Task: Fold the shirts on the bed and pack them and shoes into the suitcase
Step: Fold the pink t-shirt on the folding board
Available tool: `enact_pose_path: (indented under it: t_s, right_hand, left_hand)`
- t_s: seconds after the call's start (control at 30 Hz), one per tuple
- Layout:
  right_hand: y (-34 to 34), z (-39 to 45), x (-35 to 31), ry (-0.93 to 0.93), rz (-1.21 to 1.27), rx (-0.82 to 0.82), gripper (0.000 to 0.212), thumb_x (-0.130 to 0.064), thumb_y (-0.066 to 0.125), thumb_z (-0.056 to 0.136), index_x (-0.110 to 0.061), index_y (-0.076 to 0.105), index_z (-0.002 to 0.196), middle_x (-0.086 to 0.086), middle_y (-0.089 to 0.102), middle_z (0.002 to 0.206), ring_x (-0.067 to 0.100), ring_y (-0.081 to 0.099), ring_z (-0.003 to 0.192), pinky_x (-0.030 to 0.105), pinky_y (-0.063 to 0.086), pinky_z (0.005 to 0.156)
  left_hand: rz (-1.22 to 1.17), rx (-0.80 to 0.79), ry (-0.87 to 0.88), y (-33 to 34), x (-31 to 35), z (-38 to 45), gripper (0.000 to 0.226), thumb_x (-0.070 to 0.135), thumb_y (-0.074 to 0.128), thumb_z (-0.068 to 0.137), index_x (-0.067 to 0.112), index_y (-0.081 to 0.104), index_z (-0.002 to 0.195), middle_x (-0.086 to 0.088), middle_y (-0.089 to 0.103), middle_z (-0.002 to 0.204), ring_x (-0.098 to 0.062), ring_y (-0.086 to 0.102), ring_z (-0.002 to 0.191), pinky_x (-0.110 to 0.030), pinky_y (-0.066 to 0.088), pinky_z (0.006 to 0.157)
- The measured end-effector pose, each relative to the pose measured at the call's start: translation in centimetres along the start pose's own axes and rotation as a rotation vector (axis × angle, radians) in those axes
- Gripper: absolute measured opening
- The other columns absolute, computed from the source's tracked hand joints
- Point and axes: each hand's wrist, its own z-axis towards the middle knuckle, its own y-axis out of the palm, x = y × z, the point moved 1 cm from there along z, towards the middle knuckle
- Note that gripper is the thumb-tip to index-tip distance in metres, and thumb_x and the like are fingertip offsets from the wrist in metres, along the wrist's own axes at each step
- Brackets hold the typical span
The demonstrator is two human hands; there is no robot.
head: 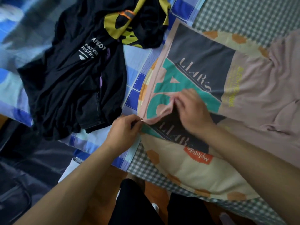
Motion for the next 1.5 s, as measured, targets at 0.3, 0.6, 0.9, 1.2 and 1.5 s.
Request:
enact_pose_path:
  t_s: [0.3, 0.6, 0.9, 1.2, 1.5]
  right_hand:
    - [1.6, 7.1, 2.4, 0.463, 0.183, -0.261, 0.022, -0.033, 0.074, 0.089, -0.025, 0.070, 0.109, -0.011, 0.065, 0.081, 0.007, 0.058, 0.074, 0.029, 0.051, 0.081]
    - [1.9, 7.6, 0.2, 0.234, 0.008, -0.171, 0.002, -0.024, 0.070, 0.091, -0.026, 0.070, 0.092, -0.011, 0.062, 0.092, 0.022, 0.056, 0.099, 0.042, 0.044, 0.092]
    - [5.0, 6.5, -0.7, 0.252, -0.103, 0.032, 0.022, -0.032, 0.071, 0.089, -0.022, 0.064, 0.106, -0.003, 0.061, 0.105, 0.023, 0.051, 0.101, 0.038, 0.040, 0.085]
    - [-9.5, -17.6, 10.9, 0.779, -0.310, 0.363, 0.037, -0.016, 0.060, 0.078, -0.008, 0.065, 0.114, 0.019, 0.060, 0.112, 0.042, 0.053, 0.107, 0.050, 0.042, 0.096]
    - [-14.7, -35.5, 23.8, 1.505, -0.095, 0.365, 0.060, -0.048, 0.055, 0.086, -0.019, 0.051, 0.138, 0.020, 0.055, 0.131, 0.045, 0.055, 0.115, 0.058, 0.048, 0.099]
  left_hand:
    - [0.055, 0.049, -0.280, 0.8, 1.5, 0.0, 0.024, 0.046, 0.054, 0.100, 0.030, 0.060, 0.083, 0.011, 0.061, 0.073, -0.022, 0.057, 0.090, -0.038, 0.035, 0.081]
    - [-0.202, 0.002, -0.333, 0.0, 1.4, -0.3, 0.020, 0.032, 0.064, 0.097, 0.023, 0.067, 0.079, 0.010, 0.058, 0.058, -0.011, 0.049, 0.054, -0.031, 0.038, 0.056]
    - [-0.009, 0.129, -0.339, 0.2, 2.2, -1.2, 0.011, 0.033, 0.058, 0.099, 0.022, 0.060, 0.098, 0.006, 0.062, 0.086, -0.019, 0.059, 0.081, -0.038, 0.046, 0.067]
    - [0.510, -0.118, 0.606, 7.6, 9.4, -1.7, 0.019, 0.018, 0.062, 0.076, 0.017, 0.063, 0.095, -0.010, 0.055, 0.094, -0.038, 0.053, 0.085, -0.049, 0.042, 0.071]
    - [0.774, -0.186, 0.722, 10.5, 9.8, -1.2, 0.040, 0.020, 0.042, 0.078, 0.009, 0.063, 0.110, -0.018, 0.057, 0.108, -0.042, 0.055, 0.090, -0.053, 0.049, 0.071]
